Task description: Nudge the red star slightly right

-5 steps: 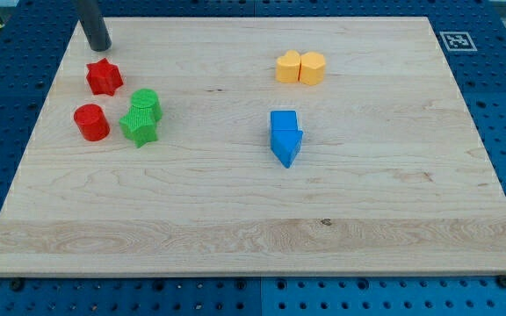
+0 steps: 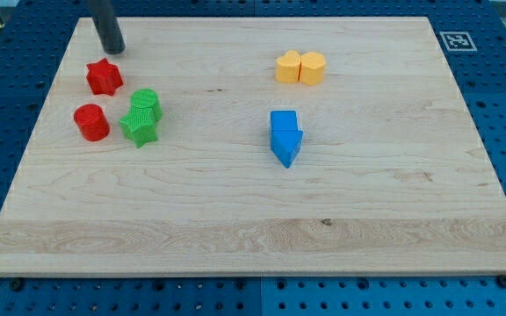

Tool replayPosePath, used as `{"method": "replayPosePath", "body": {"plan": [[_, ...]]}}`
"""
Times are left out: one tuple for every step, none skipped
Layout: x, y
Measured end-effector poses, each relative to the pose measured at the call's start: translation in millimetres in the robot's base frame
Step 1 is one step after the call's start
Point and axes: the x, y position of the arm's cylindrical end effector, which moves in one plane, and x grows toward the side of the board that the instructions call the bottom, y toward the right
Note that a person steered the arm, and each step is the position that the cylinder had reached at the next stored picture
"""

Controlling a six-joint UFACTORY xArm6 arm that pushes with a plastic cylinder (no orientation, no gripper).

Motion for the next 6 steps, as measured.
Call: {"method": "replayPosePath", "body": {"plan": [[31,-23],[45,-27],[76,-31],[68,-31],[28,-12],[23,6]]}}
